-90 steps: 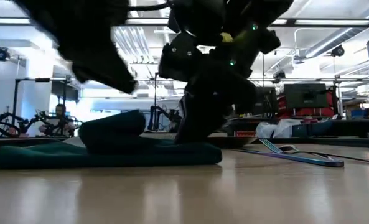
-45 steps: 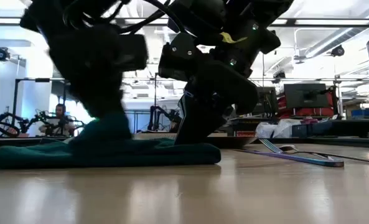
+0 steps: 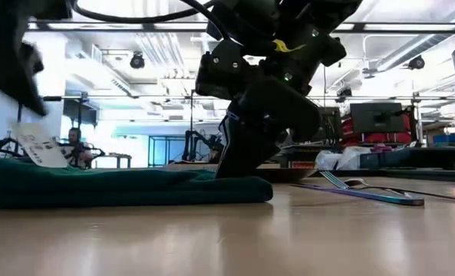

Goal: Set table place
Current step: Fold the green napkin

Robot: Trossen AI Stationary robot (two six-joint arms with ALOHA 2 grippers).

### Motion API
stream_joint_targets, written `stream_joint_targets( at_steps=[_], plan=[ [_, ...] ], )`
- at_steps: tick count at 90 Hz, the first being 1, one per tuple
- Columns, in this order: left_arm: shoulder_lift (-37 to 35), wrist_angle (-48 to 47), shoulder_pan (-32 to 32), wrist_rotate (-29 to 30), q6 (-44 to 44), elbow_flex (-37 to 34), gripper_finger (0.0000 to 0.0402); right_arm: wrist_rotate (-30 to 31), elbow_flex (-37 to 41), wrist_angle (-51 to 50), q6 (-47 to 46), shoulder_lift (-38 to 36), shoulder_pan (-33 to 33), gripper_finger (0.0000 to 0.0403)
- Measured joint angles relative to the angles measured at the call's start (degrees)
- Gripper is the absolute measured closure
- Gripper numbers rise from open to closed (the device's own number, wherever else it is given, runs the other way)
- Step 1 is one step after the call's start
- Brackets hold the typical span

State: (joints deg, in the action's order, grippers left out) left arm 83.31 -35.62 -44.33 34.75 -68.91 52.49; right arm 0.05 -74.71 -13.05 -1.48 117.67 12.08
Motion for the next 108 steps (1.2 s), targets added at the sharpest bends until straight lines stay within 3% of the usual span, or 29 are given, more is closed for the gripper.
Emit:
stream_joint_targets(
  at_steps=[15,45,55,67,88,108],
  plan=[
    [1.47,1.51,0.06,-0.57,0.62,-0.13,0.0326,-0.04,-2.34,-1.44,0.11,-1.14,0.0,0.04],
    [1.64,0.25,-4.1,-3.14,-7.52,0.45,0.0326,-0.04,-4.52,-0.02,2.54,-2.43,-0.31,0.04],
    [1.87,-4.42,-4.17,-0.59,-8.75,0.13,0.0326,0.02,-4.53,0.27,2.92,-2.36,-1.25,0.04],
    [2.01,-2.58,-2.39,3.74,-6.62,-1.32,0.0326,0.09,-4.08,-0.46,0.95,-2.36,-1.97,0.04],
    [2.01,3.32,2.43,3.77,-3.83,-10.24,0.0326,-0.13,-1.38,-2.51,-0.26,-2.34,-0.95,0.04],
    [1.74,3.12,4.72,4.51,-11.88,-19.7,0.0326,-0.03,1.82,-3.1,-1.95,-2.34,-0.3,0.0401]
  ],
)
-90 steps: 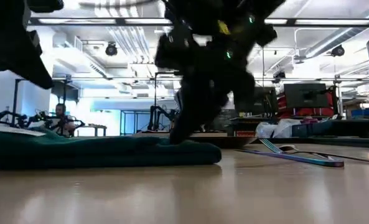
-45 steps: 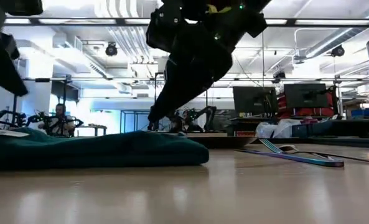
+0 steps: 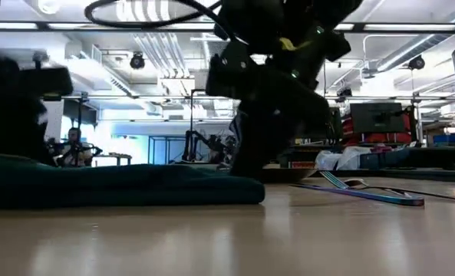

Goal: Set table place
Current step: Fold the green napkin

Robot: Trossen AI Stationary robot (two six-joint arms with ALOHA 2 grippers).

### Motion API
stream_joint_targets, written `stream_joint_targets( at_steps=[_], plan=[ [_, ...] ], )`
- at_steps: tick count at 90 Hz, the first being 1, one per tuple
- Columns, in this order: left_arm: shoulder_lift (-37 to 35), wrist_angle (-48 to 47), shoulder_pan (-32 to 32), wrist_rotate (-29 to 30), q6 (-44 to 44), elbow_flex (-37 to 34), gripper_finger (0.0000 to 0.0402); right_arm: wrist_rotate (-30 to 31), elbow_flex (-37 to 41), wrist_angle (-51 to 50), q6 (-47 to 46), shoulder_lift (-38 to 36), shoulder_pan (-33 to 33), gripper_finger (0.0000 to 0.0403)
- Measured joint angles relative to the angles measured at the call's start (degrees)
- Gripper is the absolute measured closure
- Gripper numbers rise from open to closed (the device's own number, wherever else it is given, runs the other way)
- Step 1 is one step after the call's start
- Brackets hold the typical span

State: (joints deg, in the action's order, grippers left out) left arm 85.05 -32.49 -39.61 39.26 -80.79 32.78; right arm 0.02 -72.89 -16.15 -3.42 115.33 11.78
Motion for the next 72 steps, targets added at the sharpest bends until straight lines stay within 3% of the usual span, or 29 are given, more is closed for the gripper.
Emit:
stream_joint_targets(
  at_steps=[19,27,36,45,64,72],
  plan=[
    [-5.22,0.35,-0.14,0.34,0.22,1.97,0.0326,-0.48,-2.77,-2.86,-1.11,-2.74,0.46,0.0401],
    [-7.61,3.85,-0.67,1.01,7.08,5.5,0.0326,-1.57,-4.23,-1.03,-1.44,-3.69,0.96,0.0401],
    [-8.13,14.51,-1.13,0.63,18.84,7.09,0.0326,-3.39,-3.84,5.04,-1.64,-3.4,1.97,0.0401],
    [-6.06,22.68,-1.1,-1.44,24.74,6.89,0.0326,-3.29,-2.99,11.67,-2.91,-1.62,3.02,0.0401],
    [3.15,21.38,-0.68,-8.56,22.97,4.22,0.0326,-2.33,-2.68,11.03,-7.15,3.96,3.49,0.0401],
    [5.28,19.65,-0.73,-8.41,18.76,3.36,0.0326,-2.3,-2.8,8.46,-9.61,4.28,3.64,0.0401]
  ],
)
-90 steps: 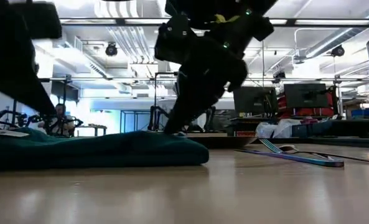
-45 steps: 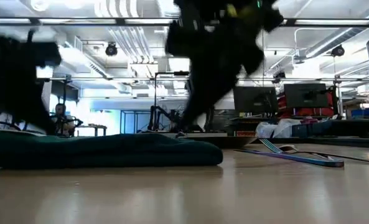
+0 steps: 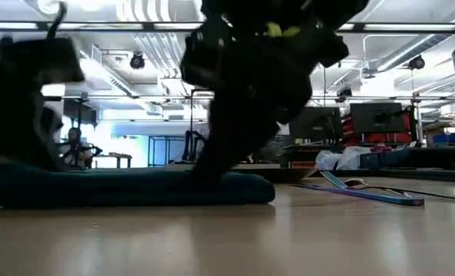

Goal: Set table place
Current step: Fold the green napkin

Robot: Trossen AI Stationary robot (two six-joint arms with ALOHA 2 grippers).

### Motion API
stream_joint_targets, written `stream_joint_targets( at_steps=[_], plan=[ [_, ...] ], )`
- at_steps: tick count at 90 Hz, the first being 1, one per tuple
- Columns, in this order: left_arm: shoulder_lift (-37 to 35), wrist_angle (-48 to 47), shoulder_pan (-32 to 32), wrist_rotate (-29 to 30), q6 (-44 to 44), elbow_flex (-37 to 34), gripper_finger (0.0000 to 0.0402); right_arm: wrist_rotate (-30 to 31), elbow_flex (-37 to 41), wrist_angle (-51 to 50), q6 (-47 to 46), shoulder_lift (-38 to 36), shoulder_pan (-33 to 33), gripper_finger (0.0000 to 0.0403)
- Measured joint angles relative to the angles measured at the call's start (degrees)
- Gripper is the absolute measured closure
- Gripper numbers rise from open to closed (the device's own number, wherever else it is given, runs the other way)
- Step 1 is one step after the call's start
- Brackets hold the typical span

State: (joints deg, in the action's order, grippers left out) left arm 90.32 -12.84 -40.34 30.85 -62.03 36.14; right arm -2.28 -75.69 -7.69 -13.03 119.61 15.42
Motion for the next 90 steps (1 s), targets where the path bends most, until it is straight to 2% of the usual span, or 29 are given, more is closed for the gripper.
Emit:
stream_joint_targets(
  at_steps=[14,26,34,44,59,75,90],
  plan=[
    [0.58,-3.03,-0.52,0.09,-4.44,-0.92,0.0326,0.92,-0.04,-2.24,-1.49,-0.07,1.26,0.0401],
    [-1.26,-2.19,-0.52,0.19,-2.09,-0.71,0.0326,1.18,-0.44,-2.97,-3.94,-0.73,1.51,0.0401],
    [-3.54,-3.64,-0.68,-1.5,0.86,0.65,0.0326,0.59,-1.44,-4.34,-4.23,-2.62,2.0,0.0401],
    [-6.74,-2.22,-0.76,-0.66,5.77,3.43,0.0326,0.45,-2.16,-3.56,-2.85,-6.23,2.38,0.0401],
    [-7.47,-2.8,-0.19,4.36,10.98,3.16,0.0326,8.89,-0.82,-4.16,0.68,-5.9,1.81,0.0401],
    [-5.13,-4.12,0.88,3.67,7.32,-1.99,0.0326,9.57,1.6,-4.93,0.35,-2.24,1.04,0.0401],
    [-5.32,-2.45,0.64,0.34,1.82,-5.74,0.0326,10.09,1.67,-7.6,0.58,-2.15,1.2,0.0401]
  ],
)
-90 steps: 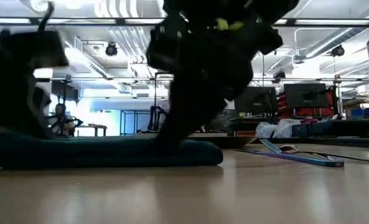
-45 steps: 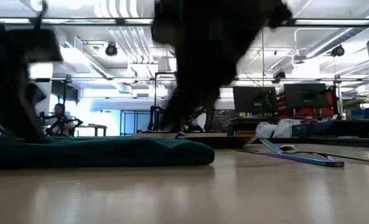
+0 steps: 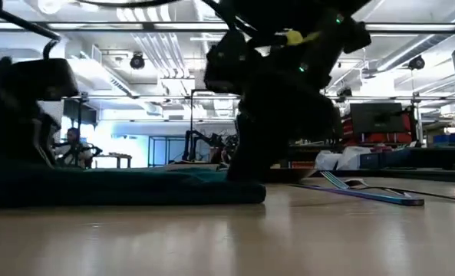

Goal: Set table place
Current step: Fold the green napkin

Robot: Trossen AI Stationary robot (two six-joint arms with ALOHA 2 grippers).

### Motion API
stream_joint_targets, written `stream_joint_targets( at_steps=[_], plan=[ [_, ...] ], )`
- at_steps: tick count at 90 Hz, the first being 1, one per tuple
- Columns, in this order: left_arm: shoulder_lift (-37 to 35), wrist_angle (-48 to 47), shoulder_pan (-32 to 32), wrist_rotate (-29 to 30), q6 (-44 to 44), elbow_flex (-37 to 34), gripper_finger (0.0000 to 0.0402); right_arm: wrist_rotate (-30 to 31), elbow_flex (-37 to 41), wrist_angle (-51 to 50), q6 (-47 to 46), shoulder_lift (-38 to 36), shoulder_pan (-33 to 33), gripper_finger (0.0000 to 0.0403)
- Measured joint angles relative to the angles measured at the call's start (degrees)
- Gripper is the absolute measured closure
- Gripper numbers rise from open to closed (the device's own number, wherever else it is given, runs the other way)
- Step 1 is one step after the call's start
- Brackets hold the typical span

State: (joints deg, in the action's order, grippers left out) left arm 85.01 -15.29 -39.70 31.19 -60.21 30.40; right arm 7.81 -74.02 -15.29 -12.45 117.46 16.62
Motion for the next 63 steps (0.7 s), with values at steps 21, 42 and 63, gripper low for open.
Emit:
stream_joint_targets(
  at_steps=[21,42,63],
  plan=[
    [-4.73,-2.32,0.15,0.05,4.04,4.29,0.0326,-0.57,-3.59,-2.32,3.05,-2.07,-0.53,0.0401],
    [-9.14,-4.67,0.9,11.44,8.97,6.75,0.0326,-0.43,-4.11,-2.54,4.34,-4.21,-2.04,0.0401],
    [-6.38,2.49,2.9,0.58,3.56,-1.05,0.0326,-0.51,-2.73,-0.56,-0.42,0.97,-2.91,0.0401]
  ],
)
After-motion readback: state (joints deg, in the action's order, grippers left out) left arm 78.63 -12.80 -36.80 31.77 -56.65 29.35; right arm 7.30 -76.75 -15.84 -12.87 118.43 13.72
